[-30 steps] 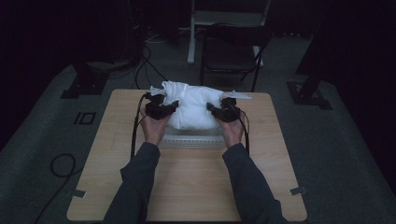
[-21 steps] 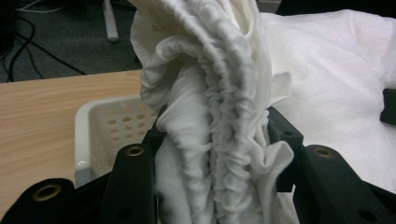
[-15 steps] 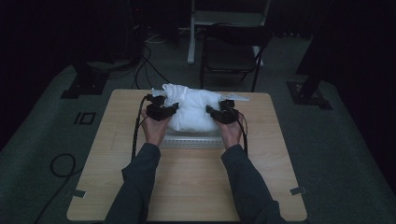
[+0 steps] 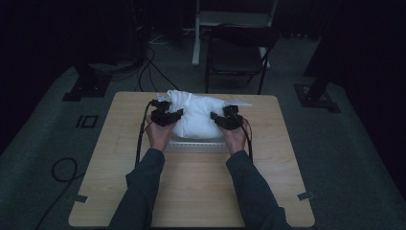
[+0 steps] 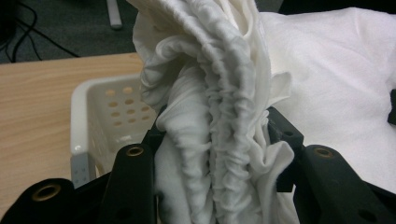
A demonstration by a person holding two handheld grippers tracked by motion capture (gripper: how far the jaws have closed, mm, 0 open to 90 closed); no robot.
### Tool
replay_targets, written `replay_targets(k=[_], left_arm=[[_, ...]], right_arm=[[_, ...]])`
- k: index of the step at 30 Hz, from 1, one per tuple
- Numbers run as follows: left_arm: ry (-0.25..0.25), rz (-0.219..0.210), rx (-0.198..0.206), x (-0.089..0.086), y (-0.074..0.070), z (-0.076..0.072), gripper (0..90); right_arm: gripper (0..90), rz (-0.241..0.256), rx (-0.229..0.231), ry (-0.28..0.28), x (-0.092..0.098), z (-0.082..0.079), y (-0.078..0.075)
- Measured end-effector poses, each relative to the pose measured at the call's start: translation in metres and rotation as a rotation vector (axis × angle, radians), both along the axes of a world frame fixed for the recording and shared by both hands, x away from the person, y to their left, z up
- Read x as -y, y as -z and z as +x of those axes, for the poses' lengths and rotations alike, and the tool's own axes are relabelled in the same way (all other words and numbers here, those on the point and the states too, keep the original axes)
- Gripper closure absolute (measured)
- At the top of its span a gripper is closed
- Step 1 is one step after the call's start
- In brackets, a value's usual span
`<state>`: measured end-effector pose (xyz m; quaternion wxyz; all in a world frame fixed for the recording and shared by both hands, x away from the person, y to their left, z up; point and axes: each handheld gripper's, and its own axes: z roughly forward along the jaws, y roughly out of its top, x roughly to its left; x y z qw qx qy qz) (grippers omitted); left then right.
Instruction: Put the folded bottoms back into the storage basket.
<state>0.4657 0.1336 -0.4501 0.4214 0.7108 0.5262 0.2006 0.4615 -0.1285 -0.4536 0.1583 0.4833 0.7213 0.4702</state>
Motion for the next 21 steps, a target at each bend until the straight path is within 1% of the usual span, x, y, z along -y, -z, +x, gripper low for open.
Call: replay_targets(k=[14,21], left_arm=[[-0.012,0.008,-0.045,0.002,0.017,0.006,54.8],[-0.016,0.029,-0.062,0.005,0.022,0.008,54.6]], right_arm=[[71.0,-0.035,-0.04,0.002,-0.003,0.004,0.012],[70.7,-0.055,-0.057,0.005,-0.004,0.008,0.018]])
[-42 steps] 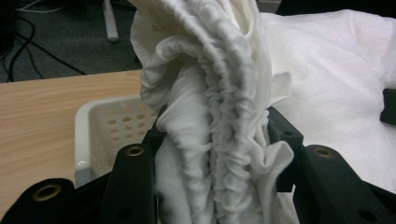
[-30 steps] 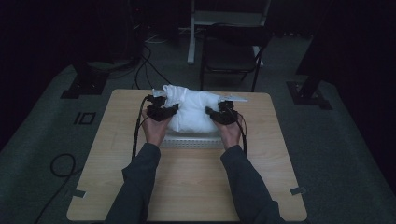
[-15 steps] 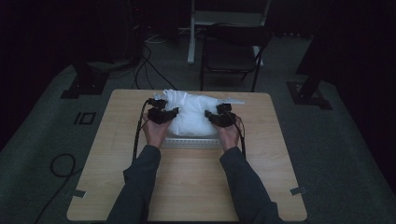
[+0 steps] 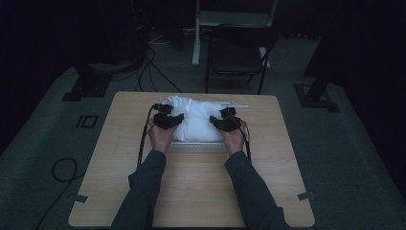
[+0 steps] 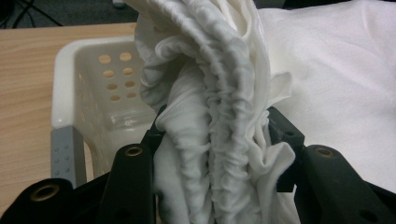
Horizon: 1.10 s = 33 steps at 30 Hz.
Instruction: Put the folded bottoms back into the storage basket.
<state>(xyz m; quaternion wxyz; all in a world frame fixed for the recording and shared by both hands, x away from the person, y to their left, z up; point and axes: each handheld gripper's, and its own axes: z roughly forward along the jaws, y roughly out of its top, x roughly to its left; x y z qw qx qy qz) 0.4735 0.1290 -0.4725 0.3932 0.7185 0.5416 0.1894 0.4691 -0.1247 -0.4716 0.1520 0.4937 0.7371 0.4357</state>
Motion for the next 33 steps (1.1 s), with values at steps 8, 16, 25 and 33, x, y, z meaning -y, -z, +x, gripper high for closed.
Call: replay_targets(k=[8,16,25,33], left_arm=[[-0.008,0.062,-0.05,0.006,0.003,-0.001,52.5],[0.003,0.148,-0.148,0.01,0.004,-0.006,40.8],[-0.057,0.139,-0.095,-0.011,0.001,-0.024,37.6],[-0.12,0.07,0.008,-0.05,-0.015,-0.045,39.7]], right_arm=[[68.8,-0.054,-0.019,-0.015,-0.002,-0.002,0.005],[50.4,-0.18,-0.089,0.002,-0.006,-0.004,0.01],[31.4,-0.232,0.02,0.042,0.007,-0.018,-0.009],[34.4,-0.18,0.093,0.108,0.046,-0.03,-0.026]])
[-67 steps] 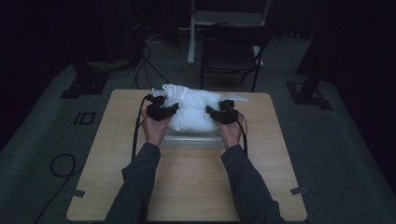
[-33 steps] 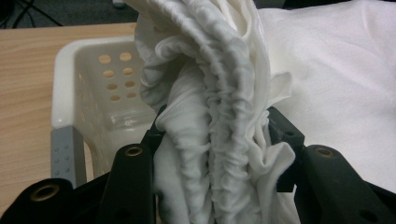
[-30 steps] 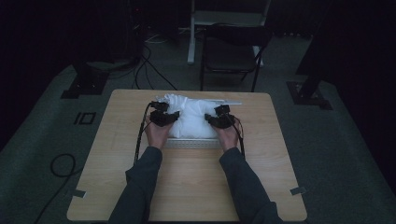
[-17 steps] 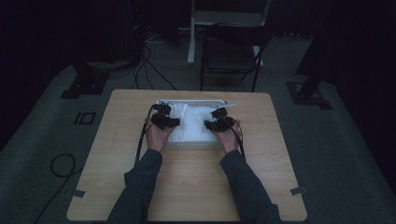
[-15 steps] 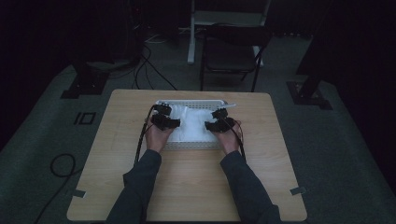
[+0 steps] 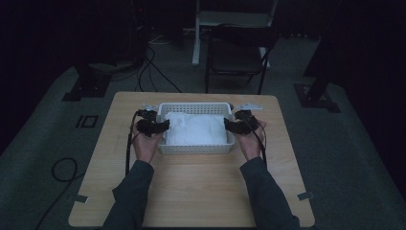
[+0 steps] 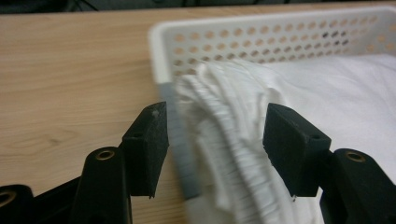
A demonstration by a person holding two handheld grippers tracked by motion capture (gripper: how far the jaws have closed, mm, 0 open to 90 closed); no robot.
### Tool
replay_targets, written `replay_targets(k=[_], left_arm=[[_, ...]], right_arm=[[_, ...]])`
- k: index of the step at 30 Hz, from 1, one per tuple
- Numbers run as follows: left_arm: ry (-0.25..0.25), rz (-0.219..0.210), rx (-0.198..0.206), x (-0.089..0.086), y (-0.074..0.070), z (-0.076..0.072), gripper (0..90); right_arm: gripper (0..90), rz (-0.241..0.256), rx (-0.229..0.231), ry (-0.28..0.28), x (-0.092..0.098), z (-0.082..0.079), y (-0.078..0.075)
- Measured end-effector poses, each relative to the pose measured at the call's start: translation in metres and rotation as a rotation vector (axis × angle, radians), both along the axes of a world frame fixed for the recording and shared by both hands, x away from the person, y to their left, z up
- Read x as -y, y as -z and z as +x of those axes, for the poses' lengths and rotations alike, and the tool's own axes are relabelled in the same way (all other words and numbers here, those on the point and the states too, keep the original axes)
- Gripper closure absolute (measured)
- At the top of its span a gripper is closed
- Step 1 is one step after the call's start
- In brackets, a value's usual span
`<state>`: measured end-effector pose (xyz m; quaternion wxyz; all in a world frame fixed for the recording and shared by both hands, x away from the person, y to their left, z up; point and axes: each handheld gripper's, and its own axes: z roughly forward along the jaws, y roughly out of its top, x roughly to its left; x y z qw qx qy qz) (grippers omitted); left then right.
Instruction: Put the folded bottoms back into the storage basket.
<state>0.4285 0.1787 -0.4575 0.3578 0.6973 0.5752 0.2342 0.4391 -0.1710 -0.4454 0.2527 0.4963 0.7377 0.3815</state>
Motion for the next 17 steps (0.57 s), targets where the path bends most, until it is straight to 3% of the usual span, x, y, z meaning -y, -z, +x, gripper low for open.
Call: replay_targets(k=[4,7,9,12,17], left_arm=[[-0.047,-0.016,0.03,-0.017,0.001,-0.009,38.4],[-0.084,-0.001,0.034,-0.027,0.004,-0.012,37.3],[-0.123,0.007,0.027,-0.035,0.01,-0.012,36.8],[-0.184,0.08,0.017,-0.042,0.021,-0.008,35.8],[-0.222,0.075,-0.025,-0.052,0.04,0.0,35.6]], right_arm=[[37.2,0.029,0.009,0.035,0.027,-0.004,0.006],[37.8,0.039,-0.005,0.064,0.042,-0.005,0.016],[37.8,0.038,-0.03,0.089,0.052,-0.002,0.026],[37.8,0.057,-0.071,0.127,0.065,0.002,0.041],[37.8,0.07,-0.114,0.16,0.076,0.007,0.061]])
